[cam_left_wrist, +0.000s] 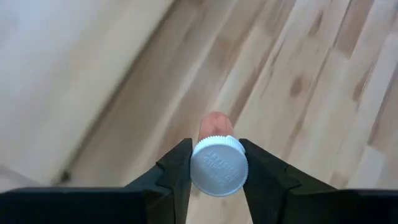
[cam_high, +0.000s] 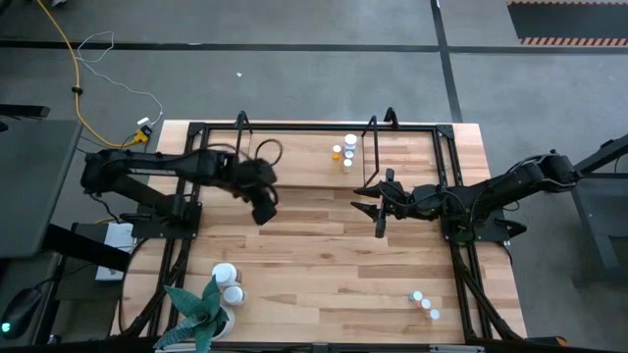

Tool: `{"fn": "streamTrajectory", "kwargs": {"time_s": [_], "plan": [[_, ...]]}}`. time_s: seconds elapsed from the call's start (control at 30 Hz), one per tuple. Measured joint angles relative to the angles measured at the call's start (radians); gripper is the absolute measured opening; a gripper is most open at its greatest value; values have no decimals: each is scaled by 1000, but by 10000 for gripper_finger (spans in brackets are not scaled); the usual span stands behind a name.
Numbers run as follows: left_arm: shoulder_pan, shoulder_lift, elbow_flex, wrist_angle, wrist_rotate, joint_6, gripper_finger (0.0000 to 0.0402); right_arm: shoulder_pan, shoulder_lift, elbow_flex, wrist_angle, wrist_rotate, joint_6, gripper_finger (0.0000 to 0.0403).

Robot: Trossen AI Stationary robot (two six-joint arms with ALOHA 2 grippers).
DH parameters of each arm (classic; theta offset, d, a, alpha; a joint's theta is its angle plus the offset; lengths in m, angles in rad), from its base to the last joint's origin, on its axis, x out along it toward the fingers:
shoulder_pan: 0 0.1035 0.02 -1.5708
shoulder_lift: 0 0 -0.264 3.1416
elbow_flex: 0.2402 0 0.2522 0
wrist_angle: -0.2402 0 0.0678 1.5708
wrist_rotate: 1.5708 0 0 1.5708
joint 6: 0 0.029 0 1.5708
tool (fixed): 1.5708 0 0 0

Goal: Pick and place medicine bottles onto shelf by color
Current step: Put the top pink pill bottle on the shelf

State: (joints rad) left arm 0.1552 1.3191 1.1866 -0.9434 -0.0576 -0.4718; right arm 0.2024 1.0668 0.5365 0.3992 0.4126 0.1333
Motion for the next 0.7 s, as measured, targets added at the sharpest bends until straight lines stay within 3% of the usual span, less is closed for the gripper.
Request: {"fn": "streamTrajectory", "kwargs": {"time_s": [0.47, 0.7], "plan": [[166, 552, 524, 31, -33, 422, 109, 0, 0, 0, 1, 0, -5, 156], [232, 763, 684, 74, -59, 543, 109, 0, 0, 0, 1, 0, -10, 156]]}}
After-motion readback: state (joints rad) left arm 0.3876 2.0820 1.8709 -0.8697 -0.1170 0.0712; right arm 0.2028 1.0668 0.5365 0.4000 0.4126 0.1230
